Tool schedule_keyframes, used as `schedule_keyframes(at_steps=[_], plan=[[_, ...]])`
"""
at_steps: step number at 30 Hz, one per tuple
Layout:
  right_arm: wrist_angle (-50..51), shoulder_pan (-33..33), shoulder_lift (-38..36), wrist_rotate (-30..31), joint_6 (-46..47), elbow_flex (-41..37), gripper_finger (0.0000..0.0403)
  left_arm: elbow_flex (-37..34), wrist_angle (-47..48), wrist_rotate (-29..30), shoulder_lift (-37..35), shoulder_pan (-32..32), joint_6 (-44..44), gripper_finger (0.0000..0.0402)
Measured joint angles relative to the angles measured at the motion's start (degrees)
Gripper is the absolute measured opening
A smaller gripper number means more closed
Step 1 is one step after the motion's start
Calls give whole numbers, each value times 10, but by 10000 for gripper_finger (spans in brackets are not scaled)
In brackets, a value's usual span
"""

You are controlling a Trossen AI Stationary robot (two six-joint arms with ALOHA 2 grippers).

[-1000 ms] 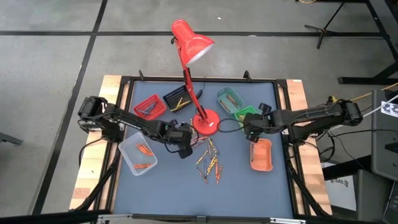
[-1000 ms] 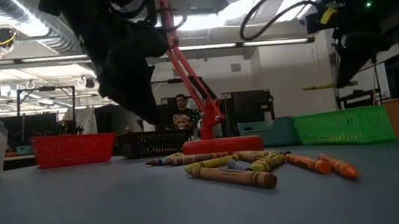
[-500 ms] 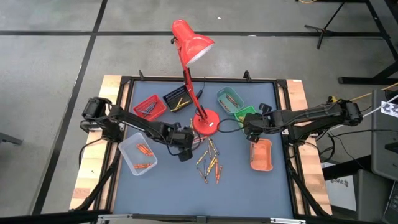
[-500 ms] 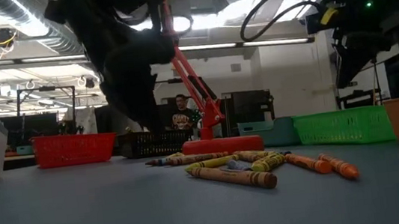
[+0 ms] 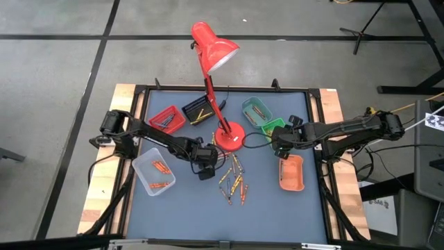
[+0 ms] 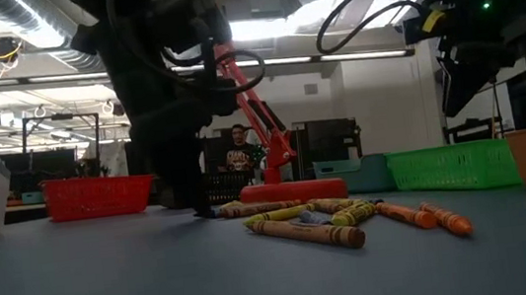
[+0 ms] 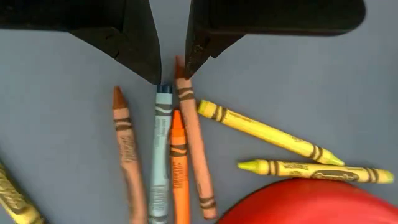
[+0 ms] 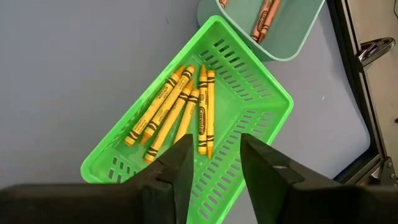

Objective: Sort crayons
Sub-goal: Put the yellow crayon into the middle right green bin, then put the brown crayon into the top right blue bin

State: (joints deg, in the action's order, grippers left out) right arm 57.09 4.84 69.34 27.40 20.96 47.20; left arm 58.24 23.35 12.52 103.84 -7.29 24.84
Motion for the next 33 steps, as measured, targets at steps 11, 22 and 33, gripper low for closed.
schedule_keyframes(at_steps=[11,22,33], plan=[[0,0,0,0,0,0,129,0,1,-12,-2,10,-1,57],[0,0,0,0,0,0,129,0,1,-11,-1,26,-1,57],[-1,0,0,0,0,0,129,1,1,-25,12,26,-32,57]])
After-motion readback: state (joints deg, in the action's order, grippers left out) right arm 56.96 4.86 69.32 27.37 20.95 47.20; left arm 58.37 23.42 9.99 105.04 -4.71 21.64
